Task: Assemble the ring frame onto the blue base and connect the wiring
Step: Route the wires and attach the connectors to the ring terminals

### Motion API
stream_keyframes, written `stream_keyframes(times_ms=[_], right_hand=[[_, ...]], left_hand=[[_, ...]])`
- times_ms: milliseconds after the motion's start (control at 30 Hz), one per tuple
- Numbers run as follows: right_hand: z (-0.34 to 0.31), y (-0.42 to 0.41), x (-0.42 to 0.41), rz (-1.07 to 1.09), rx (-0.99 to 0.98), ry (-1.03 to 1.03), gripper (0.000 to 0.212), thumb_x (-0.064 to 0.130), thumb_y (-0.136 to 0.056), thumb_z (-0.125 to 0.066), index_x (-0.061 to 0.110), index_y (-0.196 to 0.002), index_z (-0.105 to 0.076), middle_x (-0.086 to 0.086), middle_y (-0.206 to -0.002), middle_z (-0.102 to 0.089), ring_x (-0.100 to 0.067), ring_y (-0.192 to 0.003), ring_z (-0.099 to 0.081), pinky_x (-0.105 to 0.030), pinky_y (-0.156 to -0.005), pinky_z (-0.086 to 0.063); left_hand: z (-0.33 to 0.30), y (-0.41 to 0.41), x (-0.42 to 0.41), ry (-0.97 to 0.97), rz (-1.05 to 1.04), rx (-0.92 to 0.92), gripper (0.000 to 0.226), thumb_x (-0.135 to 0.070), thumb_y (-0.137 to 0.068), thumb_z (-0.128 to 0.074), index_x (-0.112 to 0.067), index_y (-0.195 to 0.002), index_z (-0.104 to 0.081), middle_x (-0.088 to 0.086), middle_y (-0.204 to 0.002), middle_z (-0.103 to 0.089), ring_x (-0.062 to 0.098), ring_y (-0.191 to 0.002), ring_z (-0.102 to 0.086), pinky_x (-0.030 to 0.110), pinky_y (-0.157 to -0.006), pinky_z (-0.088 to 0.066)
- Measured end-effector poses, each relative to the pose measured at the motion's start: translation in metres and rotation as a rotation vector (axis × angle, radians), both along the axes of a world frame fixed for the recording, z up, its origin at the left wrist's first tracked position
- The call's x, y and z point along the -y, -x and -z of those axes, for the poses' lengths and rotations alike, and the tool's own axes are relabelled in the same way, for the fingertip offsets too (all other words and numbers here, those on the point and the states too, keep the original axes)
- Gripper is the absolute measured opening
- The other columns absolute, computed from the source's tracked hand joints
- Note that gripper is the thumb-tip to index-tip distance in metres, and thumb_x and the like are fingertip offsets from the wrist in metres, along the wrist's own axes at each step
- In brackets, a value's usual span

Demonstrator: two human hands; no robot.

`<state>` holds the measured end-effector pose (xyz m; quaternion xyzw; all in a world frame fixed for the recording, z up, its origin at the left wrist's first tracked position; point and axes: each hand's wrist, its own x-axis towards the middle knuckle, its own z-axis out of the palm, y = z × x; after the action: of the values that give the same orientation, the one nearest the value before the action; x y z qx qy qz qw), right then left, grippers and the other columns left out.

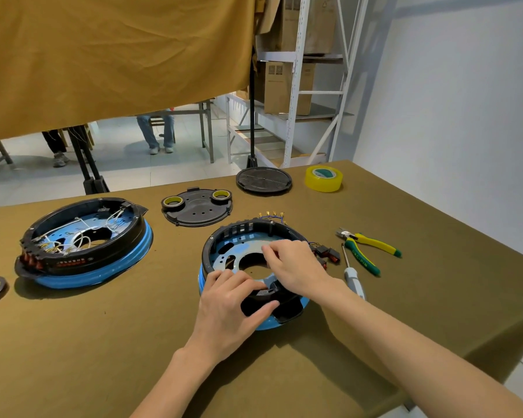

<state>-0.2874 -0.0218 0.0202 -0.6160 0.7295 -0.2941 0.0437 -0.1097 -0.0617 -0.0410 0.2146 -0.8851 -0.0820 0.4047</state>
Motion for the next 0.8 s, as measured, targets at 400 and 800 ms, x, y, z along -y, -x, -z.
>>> stream_keyframes(times_ms=[400,800], right_hand=[[0.002,0.024,-0.010,0.053,0.459,0.155,0.048,0.025,-0.109,-0.047,0.007,-0.071,-0.070,-0.008,-0.067,-0.069,-0.027,-0.068,-0.063,-0.036,-0.069,-0.049],[0.003,0.105,-0.015,0.485,0.400,0.169,0.019,0.014,-0.100,-0.054,0.014,-0.106,-0.072,-0.005,-0.106,-0.073,-0.023,-0.103,-0.066,-0.039,-0.094,-0.053]], left_hand=[[-0.011,0.007,-0.010,0.049,0.147,0.068,0.026,-0.031,-0.095,-0.061,-0.029,-0.118,-0.072,-0.016,-0.122,-0.068,0.004,-0.112,-0.060,0.038,-0.100,-0.045],[-0.015,-0.001,-0.003,-0.034,0.181,-0.009,0.021,-0.040,-0.097,-0.063,-0.031,-0.109,-0.078,-0.024,-0.108,-0.073,-0.001,-0.104,-0.061,0.027,-0.093,-0.045]])
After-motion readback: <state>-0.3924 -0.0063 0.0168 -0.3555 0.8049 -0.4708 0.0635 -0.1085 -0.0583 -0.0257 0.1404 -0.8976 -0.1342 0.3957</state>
